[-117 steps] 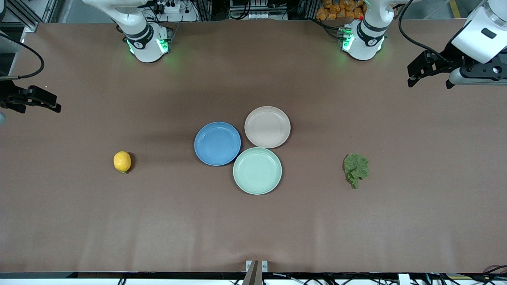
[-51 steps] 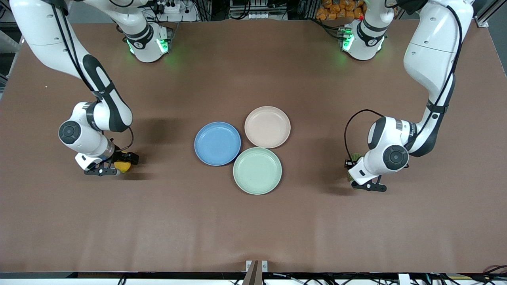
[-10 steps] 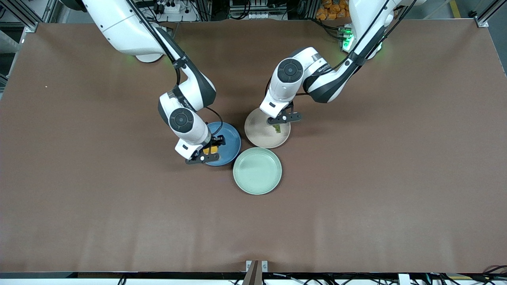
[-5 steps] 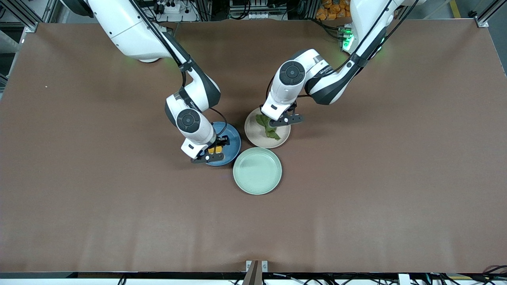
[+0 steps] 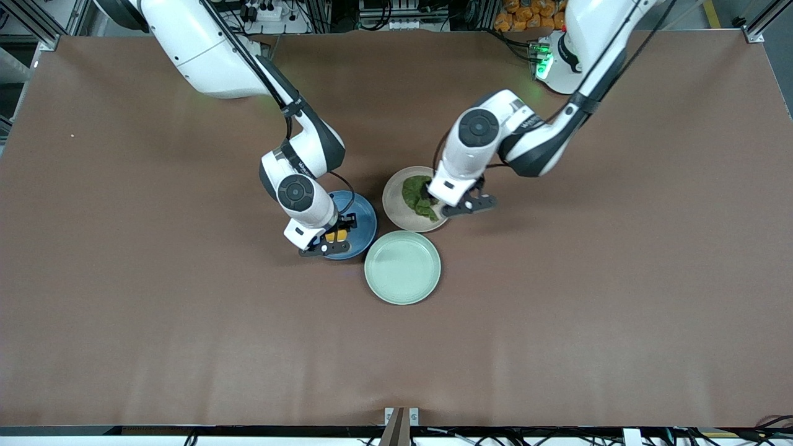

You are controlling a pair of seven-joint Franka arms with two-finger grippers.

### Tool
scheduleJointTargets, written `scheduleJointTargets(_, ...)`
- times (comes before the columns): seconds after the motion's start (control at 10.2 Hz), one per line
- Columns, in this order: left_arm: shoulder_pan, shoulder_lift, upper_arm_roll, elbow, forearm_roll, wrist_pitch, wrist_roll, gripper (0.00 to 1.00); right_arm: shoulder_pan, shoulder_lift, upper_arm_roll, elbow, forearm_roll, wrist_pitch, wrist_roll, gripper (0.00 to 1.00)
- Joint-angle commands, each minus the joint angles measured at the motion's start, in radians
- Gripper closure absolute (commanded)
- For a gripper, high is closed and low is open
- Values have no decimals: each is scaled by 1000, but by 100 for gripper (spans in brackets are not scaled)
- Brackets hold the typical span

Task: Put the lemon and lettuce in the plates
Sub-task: 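Open the left gripper over the beige plate, releasing the lettuce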

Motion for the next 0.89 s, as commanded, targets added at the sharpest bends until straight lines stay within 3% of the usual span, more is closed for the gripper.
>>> scheduleJointTargets(0.0,69,-4,-7,4,30,-15,67,0,3,0,-3,2,-2,7,19,0)
scheduleJointTargets(0.59,241,-33,-5,13,38,-85,263,0,-32,-24,0,37,3,-31,14,0)
scheduleJointTargets(0.79,288,-54,-7,13,38,-137,315,0,-53,-34,6,104,4,-145,14,0)
